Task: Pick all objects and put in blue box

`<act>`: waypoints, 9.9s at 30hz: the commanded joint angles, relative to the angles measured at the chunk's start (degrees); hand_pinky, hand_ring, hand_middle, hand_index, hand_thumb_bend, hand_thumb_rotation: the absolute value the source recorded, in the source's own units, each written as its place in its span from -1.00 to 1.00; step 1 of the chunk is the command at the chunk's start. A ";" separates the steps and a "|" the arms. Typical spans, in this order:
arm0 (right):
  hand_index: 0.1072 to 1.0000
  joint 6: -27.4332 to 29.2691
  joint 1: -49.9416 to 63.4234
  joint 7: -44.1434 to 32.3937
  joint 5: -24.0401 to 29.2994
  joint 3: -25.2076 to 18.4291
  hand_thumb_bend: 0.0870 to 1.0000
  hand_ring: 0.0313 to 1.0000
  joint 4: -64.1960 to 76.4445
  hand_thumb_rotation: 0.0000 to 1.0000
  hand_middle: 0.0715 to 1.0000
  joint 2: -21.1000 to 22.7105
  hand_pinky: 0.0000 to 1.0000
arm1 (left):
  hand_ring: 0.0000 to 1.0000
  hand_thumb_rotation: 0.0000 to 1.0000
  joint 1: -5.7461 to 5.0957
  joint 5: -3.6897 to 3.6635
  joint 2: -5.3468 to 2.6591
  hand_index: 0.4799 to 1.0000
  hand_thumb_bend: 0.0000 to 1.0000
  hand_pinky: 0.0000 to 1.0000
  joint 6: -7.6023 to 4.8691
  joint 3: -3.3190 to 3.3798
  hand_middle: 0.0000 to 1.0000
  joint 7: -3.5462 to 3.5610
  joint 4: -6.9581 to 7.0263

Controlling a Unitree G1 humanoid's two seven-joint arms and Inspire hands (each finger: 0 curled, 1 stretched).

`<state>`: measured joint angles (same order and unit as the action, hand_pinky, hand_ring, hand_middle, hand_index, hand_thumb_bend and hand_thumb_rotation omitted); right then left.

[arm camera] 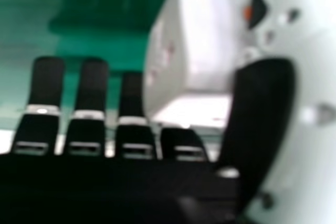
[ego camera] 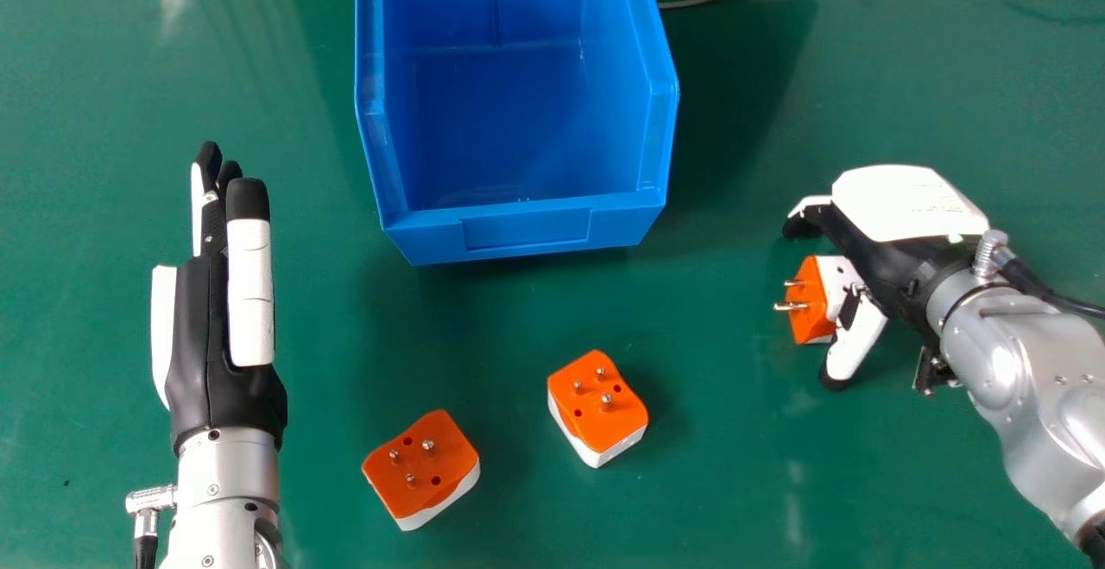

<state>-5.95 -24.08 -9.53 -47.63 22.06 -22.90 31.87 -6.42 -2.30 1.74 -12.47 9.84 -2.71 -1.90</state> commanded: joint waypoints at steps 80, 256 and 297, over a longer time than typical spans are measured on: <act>-0.09 3.63 2.92 18.01 3.61 -4.47 -0.06 -0.23 7.25 -1.00 -0.09 -1.44 -0.33 | 1.00 1.00 1.12 -0.12 0.96 1.00 0.78 1.00 -0.83 -0.13 1.00 0.29 -1.04; -0.09 30.05 -14.37 49.03 -2.79 1.93 -0.11 -0.14 4.83 -1.00 -0.02 -7.42 -0.40 | 1.00 1.00 1.16 4.14 -4.69 1.00 0.80 1.00 -4.45 -5.62 1.00 -4.88 -3.04; -0.11 -16.55 13.69 -47.76 3.67 -9.82 -0.10 -0.08 80.10 -0.95 0.05 4.88 -0.30 | 1.00 1.00 2.13 1.60 -1.94 1.00 0.78 1.00 -4.09 -3.36 1.00 -1.89 -3.10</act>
<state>-21.20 -8.56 -54.34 -41.92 11.89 54.59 35.84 -4.64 -0.63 -0.68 -15.53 6.29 -4.87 -5.82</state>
